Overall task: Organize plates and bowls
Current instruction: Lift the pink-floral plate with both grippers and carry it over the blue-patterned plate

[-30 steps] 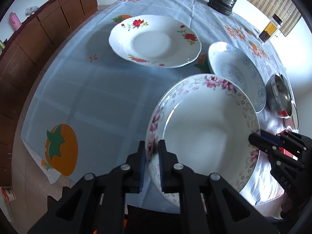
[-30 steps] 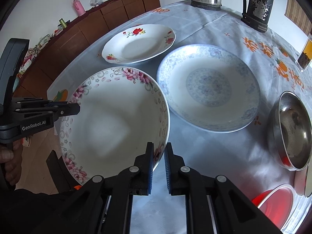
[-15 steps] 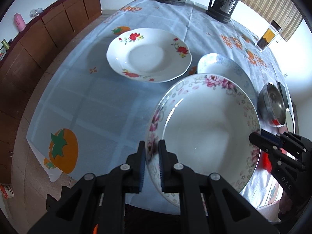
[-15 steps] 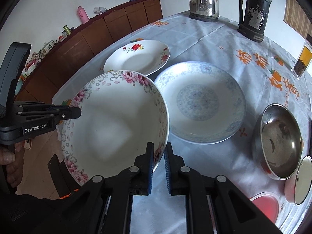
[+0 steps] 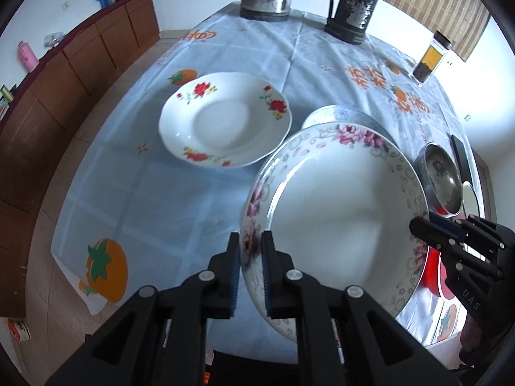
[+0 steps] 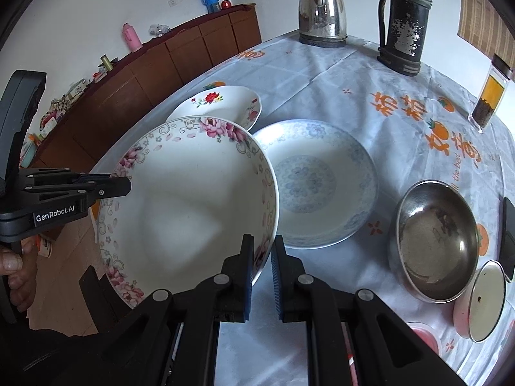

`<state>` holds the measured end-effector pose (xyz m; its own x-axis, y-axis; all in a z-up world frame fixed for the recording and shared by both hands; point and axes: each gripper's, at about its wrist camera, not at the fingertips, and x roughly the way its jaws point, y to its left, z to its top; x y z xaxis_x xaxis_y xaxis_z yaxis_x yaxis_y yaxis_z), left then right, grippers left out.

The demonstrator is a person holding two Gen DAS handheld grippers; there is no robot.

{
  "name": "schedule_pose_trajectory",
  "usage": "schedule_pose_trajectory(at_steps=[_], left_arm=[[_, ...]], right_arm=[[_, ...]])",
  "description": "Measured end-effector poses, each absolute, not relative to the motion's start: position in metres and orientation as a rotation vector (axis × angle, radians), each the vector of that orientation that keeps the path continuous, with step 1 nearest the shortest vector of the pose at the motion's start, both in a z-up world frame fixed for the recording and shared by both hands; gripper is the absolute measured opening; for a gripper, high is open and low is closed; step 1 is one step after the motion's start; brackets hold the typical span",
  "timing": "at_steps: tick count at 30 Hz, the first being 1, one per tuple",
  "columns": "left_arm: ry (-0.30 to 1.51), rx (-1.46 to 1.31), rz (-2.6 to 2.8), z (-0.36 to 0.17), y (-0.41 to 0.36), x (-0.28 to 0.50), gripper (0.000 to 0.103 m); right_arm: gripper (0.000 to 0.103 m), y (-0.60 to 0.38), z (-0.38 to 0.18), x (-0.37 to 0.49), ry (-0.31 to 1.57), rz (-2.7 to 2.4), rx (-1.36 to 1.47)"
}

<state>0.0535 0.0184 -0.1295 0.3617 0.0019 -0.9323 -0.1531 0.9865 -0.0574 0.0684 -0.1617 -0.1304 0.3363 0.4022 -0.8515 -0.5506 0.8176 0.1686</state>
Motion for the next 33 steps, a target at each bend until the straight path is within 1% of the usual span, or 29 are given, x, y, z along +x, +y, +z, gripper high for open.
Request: schedule_pose_trajectory(at_steps=[33], left_arm=[[1.209, -0.039, -0.092, -0.137, 0.002, 0.12, 0.009]], right_arm=[[0.012, -0.181, -0.135, 0.102, 1.076, 0.411, -0.077]])
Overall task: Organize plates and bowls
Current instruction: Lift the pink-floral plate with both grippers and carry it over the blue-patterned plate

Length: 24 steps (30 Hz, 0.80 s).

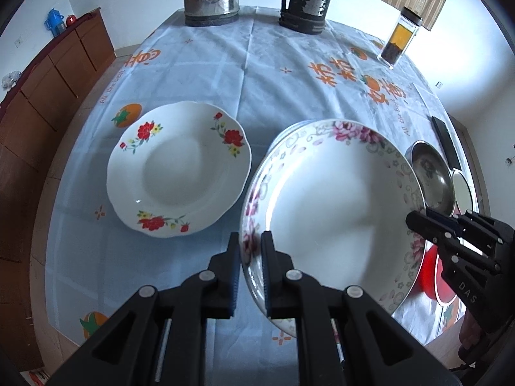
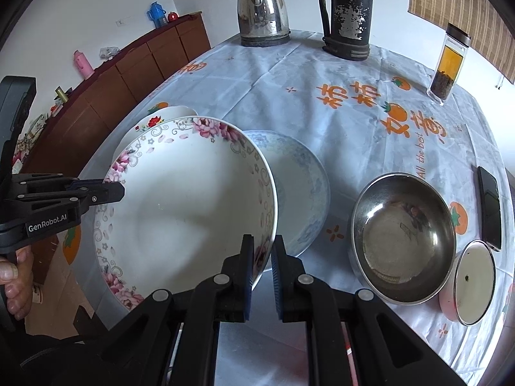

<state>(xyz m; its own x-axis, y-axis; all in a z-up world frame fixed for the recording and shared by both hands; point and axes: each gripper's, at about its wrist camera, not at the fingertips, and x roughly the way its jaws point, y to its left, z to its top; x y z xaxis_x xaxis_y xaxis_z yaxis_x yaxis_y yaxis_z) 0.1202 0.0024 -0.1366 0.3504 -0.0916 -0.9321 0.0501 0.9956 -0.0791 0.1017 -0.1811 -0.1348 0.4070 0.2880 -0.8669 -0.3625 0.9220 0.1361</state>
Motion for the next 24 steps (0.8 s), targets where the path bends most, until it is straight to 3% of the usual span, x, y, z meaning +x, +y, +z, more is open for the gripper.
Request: schedule_pose_trajectory(at_steps=[24], left_arm=[[1.235, -0.013, -0.158, -0.153, -0.012, 0.159, 0.009]], right_arm=[[0.012, -0.189, -0.157, 0.138, 1.122, 0.319, -0.077]])
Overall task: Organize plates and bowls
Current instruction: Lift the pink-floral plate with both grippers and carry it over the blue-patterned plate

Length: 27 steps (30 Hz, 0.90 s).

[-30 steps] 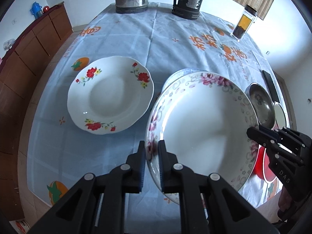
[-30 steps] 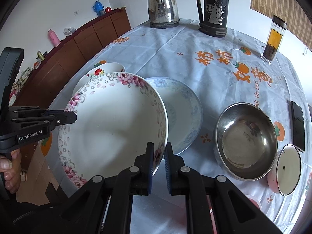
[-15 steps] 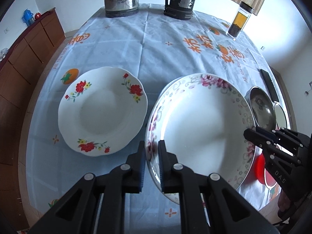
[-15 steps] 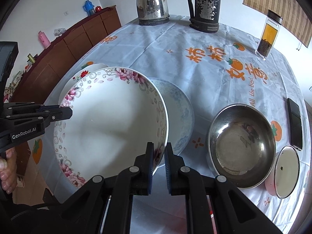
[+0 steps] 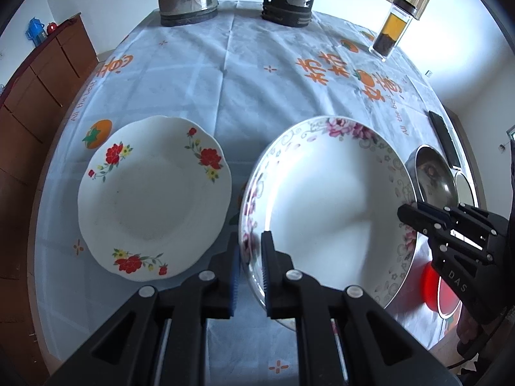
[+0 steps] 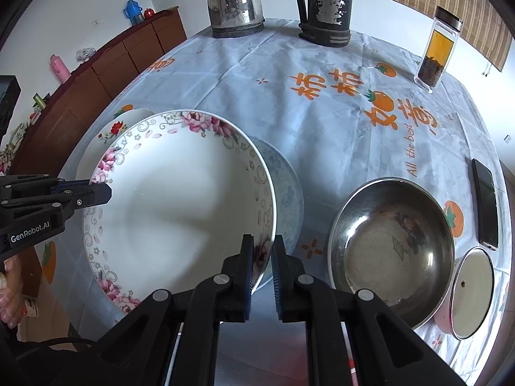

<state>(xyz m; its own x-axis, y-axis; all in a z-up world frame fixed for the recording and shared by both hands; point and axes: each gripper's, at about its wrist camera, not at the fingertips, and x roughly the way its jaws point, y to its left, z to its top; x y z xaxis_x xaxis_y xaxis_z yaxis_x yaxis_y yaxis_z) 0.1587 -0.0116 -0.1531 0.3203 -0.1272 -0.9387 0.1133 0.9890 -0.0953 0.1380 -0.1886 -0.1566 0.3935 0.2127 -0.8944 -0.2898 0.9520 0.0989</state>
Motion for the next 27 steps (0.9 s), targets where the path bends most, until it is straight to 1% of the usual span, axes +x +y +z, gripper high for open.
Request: schedule_pose_trajectory(at_steps=[27], left_arm=[[1.279, 0.008, -0.162, -0.173, -0.019, 0.181, 0.009]], right_arm=[[0.012, -0.188, -0.172, 0.164, 1.167, 0.299, -0.109]])
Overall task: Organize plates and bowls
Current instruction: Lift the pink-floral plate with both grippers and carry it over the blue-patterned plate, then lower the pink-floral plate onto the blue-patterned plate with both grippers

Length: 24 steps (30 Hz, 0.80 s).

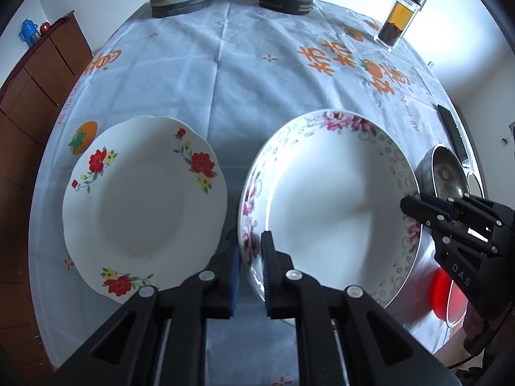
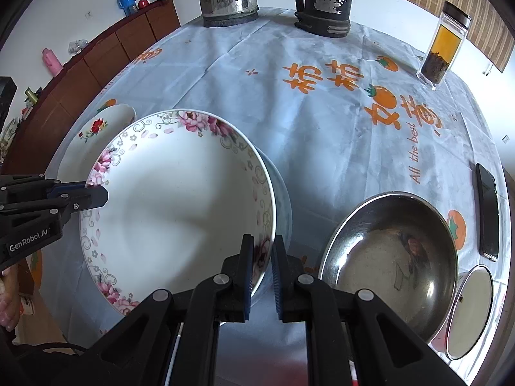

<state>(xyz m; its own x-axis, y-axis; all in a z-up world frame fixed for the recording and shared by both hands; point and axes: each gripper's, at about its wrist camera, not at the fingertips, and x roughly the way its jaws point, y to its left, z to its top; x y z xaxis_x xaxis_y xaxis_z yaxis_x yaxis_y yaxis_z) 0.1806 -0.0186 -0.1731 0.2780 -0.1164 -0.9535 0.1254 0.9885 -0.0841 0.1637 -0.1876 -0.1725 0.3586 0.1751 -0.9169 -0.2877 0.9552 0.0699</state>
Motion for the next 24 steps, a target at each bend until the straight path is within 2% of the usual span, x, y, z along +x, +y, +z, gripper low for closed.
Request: schedule_pose_trajectory(at_steps=[24], left_arm=[[1.304, 0.006, -0.162, -0.182, -0.019, 0.188, 0.009]], right_arm=[[0.012, -0.186, -0.178, 0.175, 1.184, 0.297, -0.126]])
